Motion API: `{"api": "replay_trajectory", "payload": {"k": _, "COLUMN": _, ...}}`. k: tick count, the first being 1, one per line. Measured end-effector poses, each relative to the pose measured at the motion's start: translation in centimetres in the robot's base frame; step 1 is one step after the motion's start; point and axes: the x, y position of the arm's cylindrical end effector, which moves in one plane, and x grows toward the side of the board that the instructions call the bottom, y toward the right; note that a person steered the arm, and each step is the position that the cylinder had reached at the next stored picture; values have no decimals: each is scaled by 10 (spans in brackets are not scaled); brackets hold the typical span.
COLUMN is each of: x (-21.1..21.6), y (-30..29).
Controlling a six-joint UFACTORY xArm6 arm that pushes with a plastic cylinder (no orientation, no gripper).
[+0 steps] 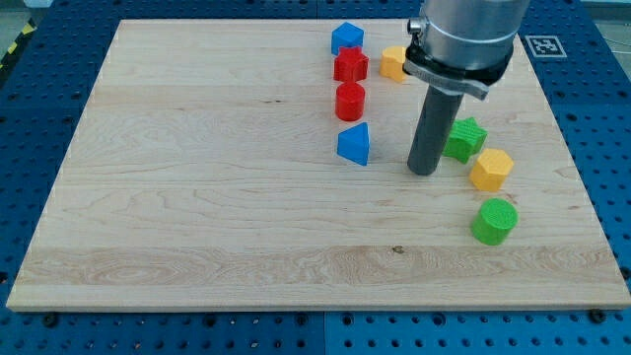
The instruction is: Slightly push the green circle to the bottom right
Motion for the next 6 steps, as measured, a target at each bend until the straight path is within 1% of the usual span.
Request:
{"api": "replay_trajectory", "payload": {"k": 1, "x": -14, "y": 10}}
{"api": "replay_trajectory", "payload": {"k": 3, "x": -14, "y": 46}}
{"api": "replay_trajectory", "payload": {"k": 5, "x": -13, "y": 48}}
{"api": "replay_trajectory", "payload": {"k": 6, "x": 1, "y": 37}}
